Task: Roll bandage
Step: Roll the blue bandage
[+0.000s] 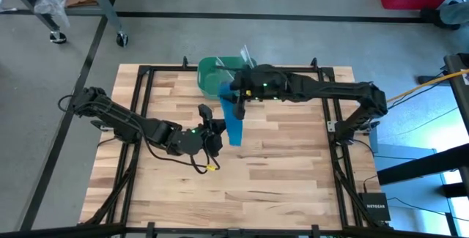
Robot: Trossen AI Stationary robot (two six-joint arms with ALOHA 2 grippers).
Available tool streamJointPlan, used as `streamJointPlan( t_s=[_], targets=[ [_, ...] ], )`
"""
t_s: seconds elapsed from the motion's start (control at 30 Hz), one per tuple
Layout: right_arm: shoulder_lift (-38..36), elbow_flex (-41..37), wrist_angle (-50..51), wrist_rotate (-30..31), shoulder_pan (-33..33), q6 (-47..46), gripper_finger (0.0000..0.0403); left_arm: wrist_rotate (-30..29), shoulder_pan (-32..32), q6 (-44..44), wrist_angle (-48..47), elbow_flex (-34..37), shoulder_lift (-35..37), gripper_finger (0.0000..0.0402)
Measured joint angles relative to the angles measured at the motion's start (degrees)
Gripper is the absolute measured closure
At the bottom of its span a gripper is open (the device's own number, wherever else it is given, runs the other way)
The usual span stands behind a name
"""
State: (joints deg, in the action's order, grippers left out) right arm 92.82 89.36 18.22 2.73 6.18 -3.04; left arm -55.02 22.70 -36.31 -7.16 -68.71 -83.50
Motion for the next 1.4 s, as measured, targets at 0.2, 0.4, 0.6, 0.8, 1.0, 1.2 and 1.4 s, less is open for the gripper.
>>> streamJointPlan(
  t_s=[0.2, 0.4, 0.6, 0.8, 1.0, 1.2, 1.4],
  targets=[
    [0.9, 0.0, 5.8, -0.4, -0.2, -2.0, 0.0163, 0.1, 0.0, 1.1, -0.2, 0.0, 0.0, 0.0393],
    [-2.3, 0.0, 7.2, -3.9, -0.1, -7.7, 0.013, 0.3, -1.1, 3.9, -2.3, 0.0, 0.0, 0.0388],
    [-5.0, 0.0, 12.0, -6.0, -0.1, -14.9, 0.0127, 0.3, -2.1, 6.4, -4.4, 0.0, 0.0, 0.0387],
    [-5.3, 0.0, 12.7, -7.8, -0.1, -19.0, 0.0127, 0.2, -2.1, 6.4, -4.4, 0.0, 0.0, 0.0387],
    [-5.6, 0.0, 14.9, -12.9, 0.0, -22.1, 0.0127, 0.2, -2.1, 6.4, -4.3, 0.0, 0.0, 0.0387],
    [-6.3, 0.0, 21.1, -14.9, 0.0, -22.3, 0.0127, 0.3, -2.1, 6.4, -4.3, 0.0, 0.0, 0.0386],
    [-12.2, 0.0, 29.2, -12.1, -1.0, -14.7, 0.0127, 0.4, -2.1, 6.6, -4.2, 0.0, 0.0, 0.0386]
  ],
)
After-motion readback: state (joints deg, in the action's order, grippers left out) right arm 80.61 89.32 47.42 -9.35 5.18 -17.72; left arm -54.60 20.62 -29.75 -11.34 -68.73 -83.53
